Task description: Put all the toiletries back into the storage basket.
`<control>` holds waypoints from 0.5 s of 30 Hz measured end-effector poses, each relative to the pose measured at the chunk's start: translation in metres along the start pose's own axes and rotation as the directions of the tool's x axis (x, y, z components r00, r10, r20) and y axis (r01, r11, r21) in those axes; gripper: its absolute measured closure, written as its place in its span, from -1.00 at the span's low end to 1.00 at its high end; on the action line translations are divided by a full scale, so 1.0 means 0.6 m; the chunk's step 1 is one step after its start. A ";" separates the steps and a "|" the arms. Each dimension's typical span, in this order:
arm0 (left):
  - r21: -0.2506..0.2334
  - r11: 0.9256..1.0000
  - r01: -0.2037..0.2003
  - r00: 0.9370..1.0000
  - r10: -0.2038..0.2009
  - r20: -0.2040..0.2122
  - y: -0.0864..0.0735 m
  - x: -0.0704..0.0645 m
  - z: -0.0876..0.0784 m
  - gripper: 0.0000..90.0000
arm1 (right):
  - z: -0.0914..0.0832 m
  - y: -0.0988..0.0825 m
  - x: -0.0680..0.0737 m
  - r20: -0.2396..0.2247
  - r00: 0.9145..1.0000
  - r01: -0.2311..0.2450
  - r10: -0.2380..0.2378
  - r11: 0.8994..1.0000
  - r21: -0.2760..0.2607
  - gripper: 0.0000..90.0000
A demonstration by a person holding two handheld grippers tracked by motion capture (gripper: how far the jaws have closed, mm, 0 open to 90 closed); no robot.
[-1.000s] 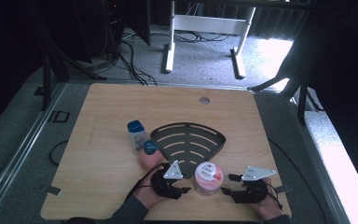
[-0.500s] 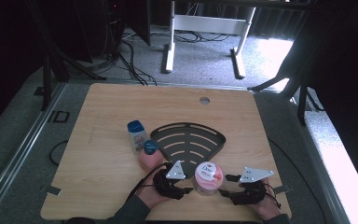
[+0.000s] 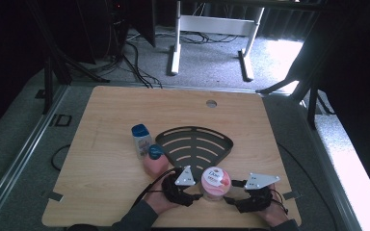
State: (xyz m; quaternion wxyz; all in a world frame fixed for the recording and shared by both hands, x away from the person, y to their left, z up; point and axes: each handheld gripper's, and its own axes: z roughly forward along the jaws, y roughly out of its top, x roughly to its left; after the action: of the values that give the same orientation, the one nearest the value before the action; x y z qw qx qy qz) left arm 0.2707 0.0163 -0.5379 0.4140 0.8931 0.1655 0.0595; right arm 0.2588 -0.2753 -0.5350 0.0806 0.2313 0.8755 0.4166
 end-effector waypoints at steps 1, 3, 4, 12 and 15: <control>-0.001 1.000 0.000 1.000 0.000 0.001 0.000 0.000 0.001 -0.07 | 0.000 0.001 0.000 -0.002 1.000 0.004 -0.004 1.000 -0.002 -0.30; -0.002 1.000 -0.004 1.000 0.004 0.002 0.000 0.000 0.001 -0.11 | 0.001 0.002 0.001 -0.005 1.000 0.011 -0.011 1.000 -0.003 -0.30; -0.010 1.000 -0.006 1.000 0.006 0.005 0.001 -0.001 0.003 -0.13 | 0.002 0.002 0.001 -0.007 1.000 0.012 -0.012 1.000 -0.002 -0.30; -0.029 0.999 -0.014 1.000 0.014 0.002 0.008 0.000 0.009 -0.24 | 0.003 0.006 0.003 -0.011 1.000 0.026 -0.026 1.000 -0.008 -0.32; -0.034 0.999 -0.019 1.000 0.019 0.006 0.009 0.000 0.011 -0.26 | 0.003 0.006 0.002 -0.014 1.000 0.023 -0.024 1.000 -0.005 -0.32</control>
State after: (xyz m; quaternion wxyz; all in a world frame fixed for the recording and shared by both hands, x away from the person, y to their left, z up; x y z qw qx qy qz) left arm 0.2737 0.0085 -0.5380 0.4288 0.8878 0.1546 0.0635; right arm 0.2595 -0.2715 -0.5335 0.0800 0.2179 0.8776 0.4195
